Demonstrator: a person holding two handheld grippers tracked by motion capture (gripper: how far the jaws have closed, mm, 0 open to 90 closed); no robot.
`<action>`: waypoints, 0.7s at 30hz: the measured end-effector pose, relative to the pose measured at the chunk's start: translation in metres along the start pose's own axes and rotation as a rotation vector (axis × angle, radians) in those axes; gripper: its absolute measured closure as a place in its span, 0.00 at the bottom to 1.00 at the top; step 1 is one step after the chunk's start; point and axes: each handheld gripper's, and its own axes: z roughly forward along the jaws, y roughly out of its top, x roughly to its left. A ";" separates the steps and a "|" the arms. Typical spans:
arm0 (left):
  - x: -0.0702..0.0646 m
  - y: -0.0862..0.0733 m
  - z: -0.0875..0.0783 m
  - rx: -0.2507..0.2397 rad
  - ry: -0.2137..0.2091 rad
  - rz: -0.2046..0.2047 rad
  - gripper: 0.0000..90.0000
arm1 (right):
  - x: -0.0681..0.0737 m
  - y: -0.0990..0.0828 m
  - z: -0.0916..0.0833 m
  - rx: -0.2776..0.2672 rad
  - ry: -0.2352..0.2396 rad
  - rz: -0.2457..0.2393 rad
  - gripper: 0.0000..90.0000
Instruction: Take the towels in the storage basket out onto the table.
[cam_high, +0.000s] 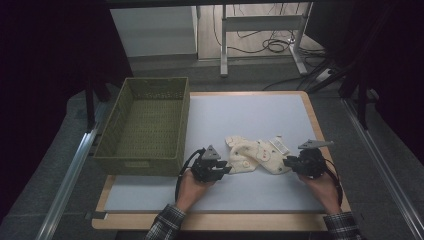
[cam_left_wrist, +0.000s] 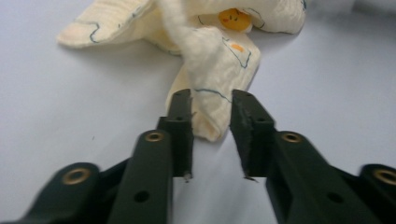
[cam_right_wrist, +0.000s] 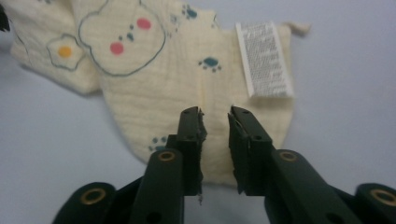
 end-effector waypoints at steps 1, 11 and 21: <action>0.001 -0.002 -0.001 -0.004 0.004 -0.007 0.74 | 0.000 0.000 0.000 0.000 0.000 0.000 0.79; 0.006 -0.009 -0.001 -0.014 0.033 -0.023 0.57 | 0.005 0.055 0.053 -0.019 0.051 -0.025 0.67; -0.001 -0.002 0.015 0.028 0.007 0.048 0.65 | 0.010 0.067 0.099 0.071 -0.006 -0.075 0.95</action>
